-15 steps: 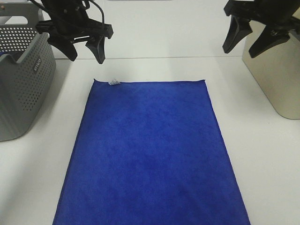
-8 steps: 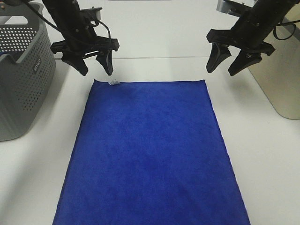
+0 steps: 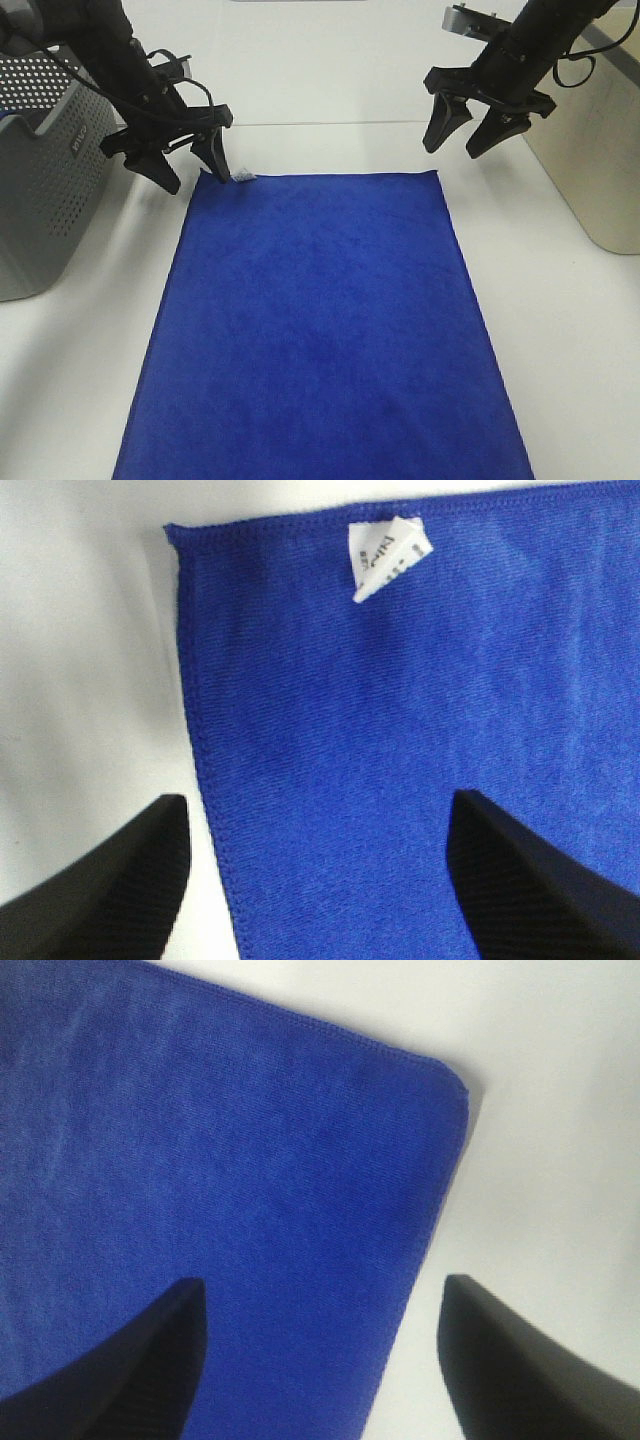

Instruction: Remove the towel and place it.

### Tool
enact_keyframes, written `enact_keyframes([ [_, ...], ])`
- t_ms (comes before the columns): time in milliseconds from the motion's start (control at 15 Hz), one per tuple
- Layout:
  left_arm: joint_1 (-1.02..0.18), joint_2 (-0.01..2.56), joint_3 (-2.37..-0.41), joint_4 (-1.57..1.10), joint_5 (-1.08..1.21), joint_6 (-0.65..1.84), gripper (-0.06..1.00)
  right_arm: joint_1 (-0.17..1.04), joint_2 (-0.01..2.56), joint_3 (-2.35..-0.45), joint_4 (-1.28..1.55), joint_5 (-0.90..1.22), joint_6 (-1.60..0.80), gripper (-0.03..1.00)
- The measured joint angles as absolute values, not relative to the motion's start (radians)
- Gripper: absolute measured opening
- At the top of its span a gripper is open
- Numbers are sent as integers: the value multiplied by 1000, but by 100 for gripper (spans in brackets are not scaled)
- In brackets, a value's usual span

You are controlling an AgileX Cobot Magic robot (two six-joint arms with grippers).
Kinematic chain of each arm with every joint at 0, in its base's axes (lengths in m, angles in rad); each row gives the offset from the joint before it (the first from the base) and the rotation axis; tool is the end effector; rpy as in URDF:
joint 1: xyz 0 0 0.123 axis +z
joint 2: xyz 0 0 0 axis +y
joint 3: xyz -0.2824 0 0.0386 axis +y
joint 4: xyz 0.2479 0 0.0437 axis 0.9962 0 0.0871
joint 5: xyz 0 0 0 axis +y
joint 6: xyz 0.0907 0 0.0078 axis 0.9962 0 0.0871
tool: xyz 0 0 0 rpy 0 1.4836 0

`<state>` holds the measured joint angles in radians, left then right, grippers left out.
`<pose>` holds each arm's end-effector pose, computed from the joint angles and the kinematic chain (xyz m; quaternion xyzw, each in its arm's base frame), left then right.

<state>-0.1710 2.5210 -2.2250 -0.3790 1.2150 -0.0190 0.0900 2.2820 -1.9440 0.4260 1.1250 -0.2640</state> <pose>0.5036 -0.1190 0.1412 0.0220 0.9806 -0.1869 0.0546 0.4763 0.0771 0.1885 -0.1003 0.9703 0.1897 0.1120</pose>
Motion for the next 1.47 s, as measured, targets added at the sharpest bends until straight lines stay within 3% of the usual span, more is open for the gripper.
enact_keyframes([
  [1467,-133,2584,-2230,-395,1122,97,68,67,2470,-1952,491,952,-345,65],
])
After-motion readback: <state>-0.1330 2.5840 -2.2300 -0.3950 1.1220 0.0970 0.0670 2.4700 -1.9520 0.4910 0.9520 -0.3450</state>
